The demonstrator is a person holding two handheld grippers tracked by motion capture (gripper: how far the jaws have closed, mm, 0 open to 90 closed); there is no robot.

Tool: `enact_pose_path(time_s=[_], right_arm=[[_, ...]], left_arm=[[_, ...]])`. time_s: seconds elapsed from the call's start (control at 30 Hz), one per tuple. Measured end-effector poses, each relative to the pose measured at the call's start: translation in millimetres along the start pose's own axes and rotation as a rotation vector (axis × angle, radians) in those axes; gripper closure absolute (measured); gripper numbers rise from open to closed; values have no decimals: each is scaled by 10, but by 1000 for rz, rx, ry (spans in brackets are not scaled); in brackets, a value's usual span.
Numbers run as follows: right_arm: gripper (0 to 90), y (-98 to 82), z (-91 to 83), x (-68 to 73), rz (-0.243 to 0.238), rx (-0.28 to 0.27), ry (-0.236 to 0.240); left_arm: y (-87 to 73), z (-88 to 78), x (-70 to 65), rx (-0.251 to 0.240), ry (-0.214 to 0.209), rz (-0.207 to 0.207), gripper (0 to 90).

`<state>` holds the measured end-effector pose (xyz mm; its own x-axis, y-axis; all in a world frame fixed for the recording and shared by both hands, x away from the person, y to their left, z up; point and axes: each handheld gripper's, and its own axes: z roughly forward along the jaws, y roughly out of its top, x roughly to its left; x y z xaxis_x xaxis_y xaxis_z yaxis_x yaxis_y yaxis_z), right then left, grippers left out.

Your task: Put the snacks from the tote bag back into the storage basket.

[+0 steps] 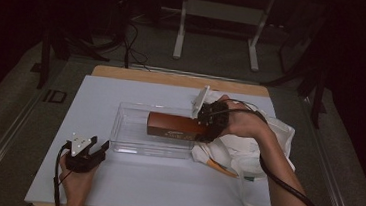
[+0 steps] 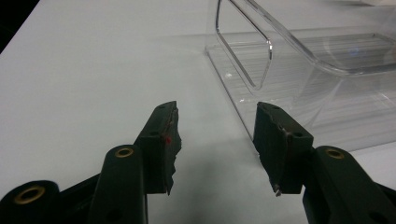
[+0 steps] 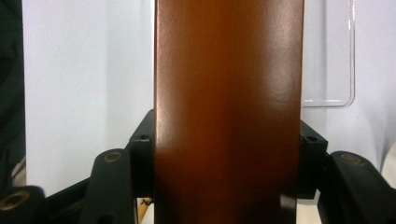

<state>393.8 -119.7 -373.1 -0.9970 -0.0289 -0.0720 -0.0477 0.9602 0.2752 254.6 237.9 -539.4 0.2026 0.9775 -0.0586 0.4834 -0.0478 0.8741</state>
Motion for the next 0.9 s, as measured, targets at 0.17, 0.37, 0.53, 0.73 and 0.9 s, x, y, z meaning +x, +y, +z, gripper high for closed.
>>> enact_pose_path(time_s=[0.17, 0.37, 0.53, 0.73, 0.9], right_arm=[[428, 38, 25, -7, -7, 3, 4], [428, 85, 70, -18, -12, 11, 10], [429, 127, 98, -22, -13, 9, 18], [428, 194, 144, -31, -24, 12, 26], [428, 242, 185, -37, -21, 16, 41]], left_arm=[[0, 0, 1, 0, 0, 0, 508], [0, 0, 1, 0, 0, 0, 508], [0, 0, 1, 0, -1, -1, 508], [0, 0, 1, -1, -1, -2, 508], [0, 0, 2, 0, -2, -1, 508]])
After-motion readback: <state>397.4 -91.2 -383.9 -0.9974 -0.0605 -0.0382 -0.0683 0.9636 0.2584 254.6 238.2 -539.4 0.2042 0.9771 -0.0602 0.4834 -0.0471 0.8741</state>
